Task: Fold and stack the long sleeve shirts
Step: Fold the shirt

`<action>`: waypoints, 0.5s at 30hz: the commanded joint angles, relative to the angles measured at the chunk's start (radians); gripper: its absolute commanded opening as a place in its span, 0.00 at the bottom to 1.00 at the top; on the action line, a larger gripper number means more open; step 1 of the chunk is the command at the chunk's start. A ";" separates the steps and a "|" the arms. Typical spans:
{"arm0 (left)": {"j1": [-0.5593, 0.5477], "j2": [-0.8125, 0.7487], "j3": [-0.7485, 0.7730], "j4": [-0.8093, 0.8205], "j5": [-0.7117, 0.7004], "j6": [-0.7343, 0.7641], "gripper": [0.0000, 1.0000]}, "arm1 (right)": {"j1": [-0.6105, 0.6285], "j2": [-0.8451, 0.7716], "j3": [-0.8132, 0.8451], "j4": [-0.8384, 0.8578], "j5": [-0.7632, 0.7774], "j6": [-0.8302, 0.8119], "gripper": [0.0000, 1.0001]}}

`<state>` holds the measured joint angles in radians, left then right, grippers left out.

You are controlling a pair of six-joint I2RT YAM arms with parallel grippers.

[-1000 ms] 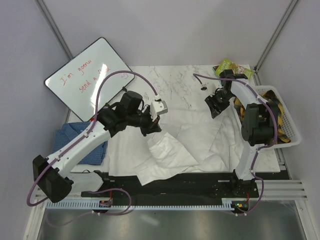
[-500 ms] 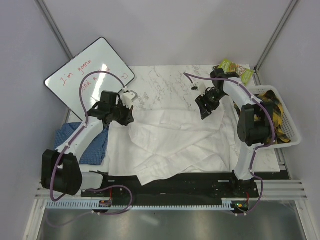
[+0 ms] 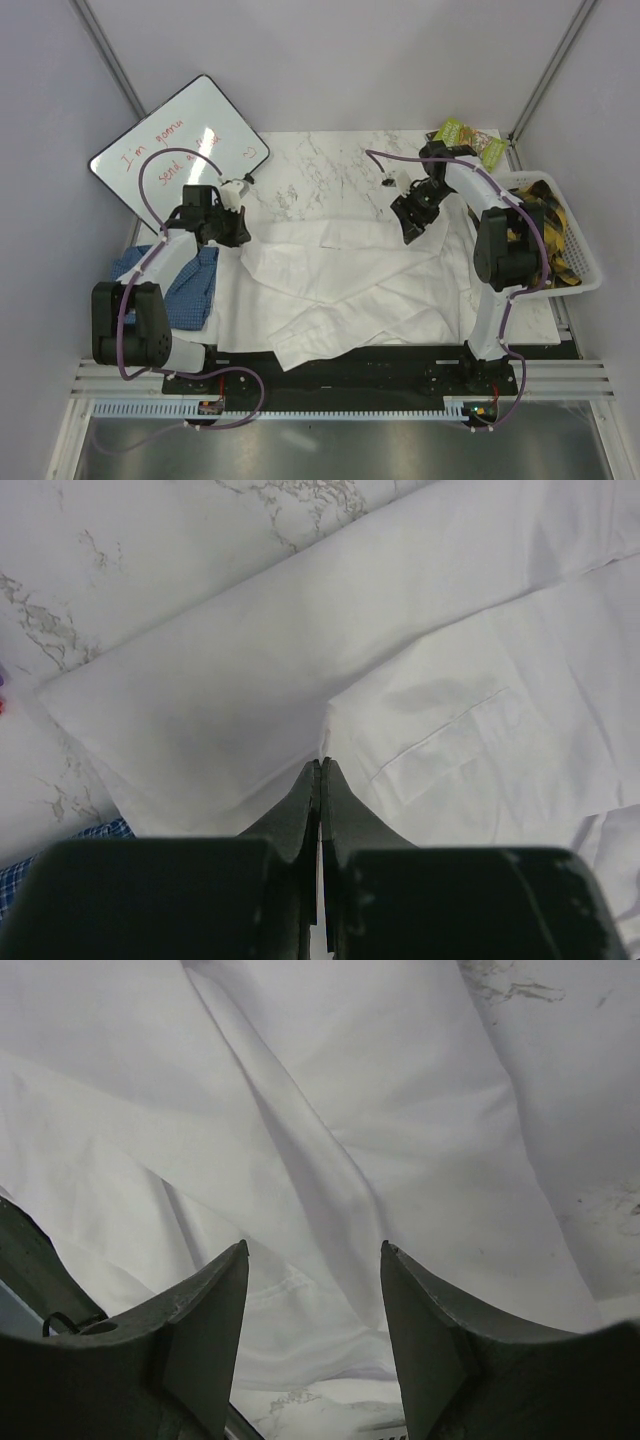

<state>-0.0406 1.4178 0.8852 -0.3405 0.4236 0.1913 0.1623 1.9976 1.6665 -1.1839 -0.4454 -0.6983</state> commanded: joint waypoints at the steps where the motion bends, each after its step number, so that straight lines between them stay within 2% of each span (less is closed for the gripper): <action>1: 0.002 0.010 0.012 0.049 0.067 -0.016 0.02 | 0.029 -0.003 -0.048 -0.042 -0.030 -0.066 0.63; 7: 0.002 -0.029 0.015 0.029 0.132 0.000 0.02 | 0.072 0.006 -0.100 -0.004 0.005 -0.078 0.67; 15: 0.002 -0.057 0.040 -0.003 0.176 0.025 0.02 | 0.080 0.064 -0.100 0.035 0.010 -0.061 0.65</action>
<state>-0.0406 1.4002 0.8852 -0.3435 0.5381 0.1940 0.2440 2.0331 1.5669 -1.1717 -0.4305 -0.7486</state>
